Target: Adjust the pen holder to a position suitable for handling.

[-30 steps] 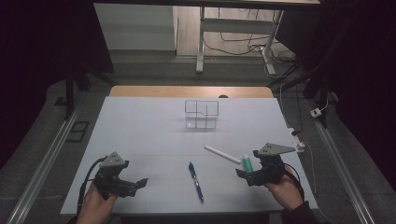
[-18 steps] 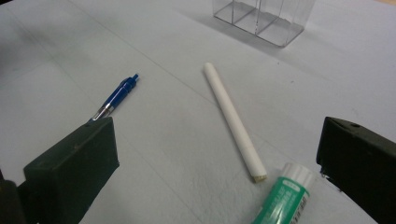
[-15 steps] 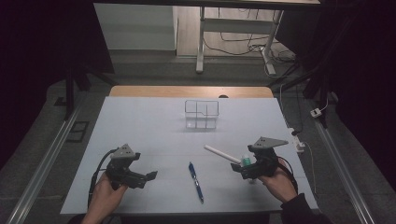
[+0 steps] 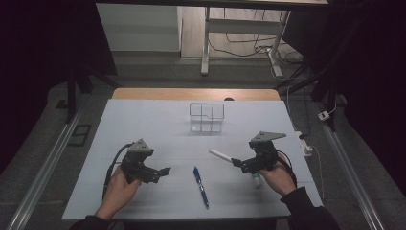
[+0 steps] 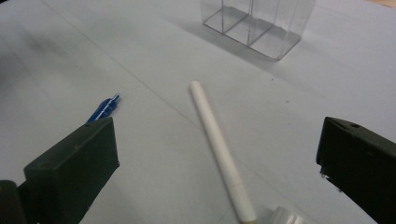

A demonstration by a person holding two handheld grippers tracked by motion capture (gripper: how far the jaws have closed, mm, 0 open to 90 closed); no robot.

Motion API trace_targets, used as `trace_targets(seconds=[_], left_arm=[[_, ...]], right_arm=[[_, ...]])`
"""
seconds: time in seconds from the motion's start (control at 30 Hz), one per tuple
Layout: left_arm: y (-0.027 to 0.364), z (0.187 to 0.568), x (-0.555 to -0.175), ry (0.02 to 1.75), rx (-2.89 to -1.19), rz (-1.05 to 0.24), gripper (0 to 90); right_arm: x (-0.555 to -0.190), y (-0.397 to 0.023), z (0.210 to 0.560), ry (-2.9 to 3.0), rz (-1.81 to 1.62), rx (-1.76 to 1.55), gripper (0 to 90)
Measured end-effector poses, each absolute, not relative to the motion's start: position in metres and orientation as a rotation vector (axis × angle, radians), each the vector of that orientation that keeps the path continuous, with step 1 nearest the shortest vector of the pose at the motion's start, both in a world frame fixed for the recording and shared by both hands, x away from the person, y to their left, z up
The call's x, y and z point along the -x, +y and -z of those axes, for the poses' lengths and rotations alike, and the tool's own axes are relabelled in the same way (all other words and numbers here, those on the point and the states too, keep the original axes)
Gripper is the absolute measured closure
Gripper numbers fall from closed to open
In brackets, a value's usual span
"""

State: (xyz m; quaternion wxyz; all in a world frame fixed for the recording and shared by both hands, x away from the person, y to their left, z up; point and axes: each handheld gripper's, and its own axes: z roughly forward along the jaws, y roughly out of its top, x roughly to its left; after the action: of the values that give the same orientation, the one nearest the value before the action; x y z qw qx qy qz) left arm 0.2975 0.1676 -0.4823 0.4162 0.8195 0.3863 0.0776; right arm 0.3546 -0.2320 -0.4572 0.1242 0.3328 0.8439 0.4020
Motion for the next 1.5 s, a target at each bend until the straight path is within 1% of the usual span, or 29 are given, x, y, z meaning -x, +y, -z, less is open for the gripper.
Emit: trace_targets(seconds=[0.17, 0.4, 0.57, 0.83, 1.07, 1.27, 1.4, 1.43, 1.47, 1.5], left_arm=[[0.16, 0.483, -0.311, 0.964, -2.075, -0.196, 0.0], [0.15, 0.482, -0.33, 0.965, -2.112, -0.237, 0.0], [0.146, 0.483, -0.343, 0.968, -2.097, -0.237, 0.0], [0.14, 0.483, -0.362, 0.926, -2.13, -0.303, 0.0], [0.13, 0.488, -0.381, 0.9, -2.157, -0.305, 0.0], [0.126, 0.49, -0.396, 0.9, -2.138, -0.274, 0.0], [0.123, 0.491, -0.405, 0.907, -2.152, -0.302, 2.7], [0.123, 0.491, -0.407, 0.913, -2.146, -0.304, 4.4], [0.123, 0.491, -0.409, 0.915, -2.141, -0.306, 9.3], [0.123, 0.49, -0.411, 0.925, -2.138, -0.308, 9.3]], right_arm=[[-0.368, -0.227, 0.462, 2.445, -1.139, -0.987, 0.0], [-0.382, -0.224, 0.465, 2.443, -1.1, -0.986, 0.0], [-0.397, -0.219, 0.469, 2.452, -1.069, -1.009, 0.0], [-0.415, -0.213, 0.474, 2.45, -1.078, -1.03, 0.0], [-0.43, -0.205, 0.478, 2.441, -1.086, -1.052, 0.0], [-0.445, -0.199, 0.482, 2.439, -1.065, -1.06, 0.0], [-0.451, -0.199, 0.482, 2.441, -1.06, -1.071, 0.9], [-0.453, -0.198, 0.482, 2.435, -1.058, -1.074, 2.2], [-0.457, -0.198, 0.482, 2.432, -1.059, -1.072, 4.7], [-0.457, -0.198, 0.482, 2.432, -1.059, -1.072, 4.7]])
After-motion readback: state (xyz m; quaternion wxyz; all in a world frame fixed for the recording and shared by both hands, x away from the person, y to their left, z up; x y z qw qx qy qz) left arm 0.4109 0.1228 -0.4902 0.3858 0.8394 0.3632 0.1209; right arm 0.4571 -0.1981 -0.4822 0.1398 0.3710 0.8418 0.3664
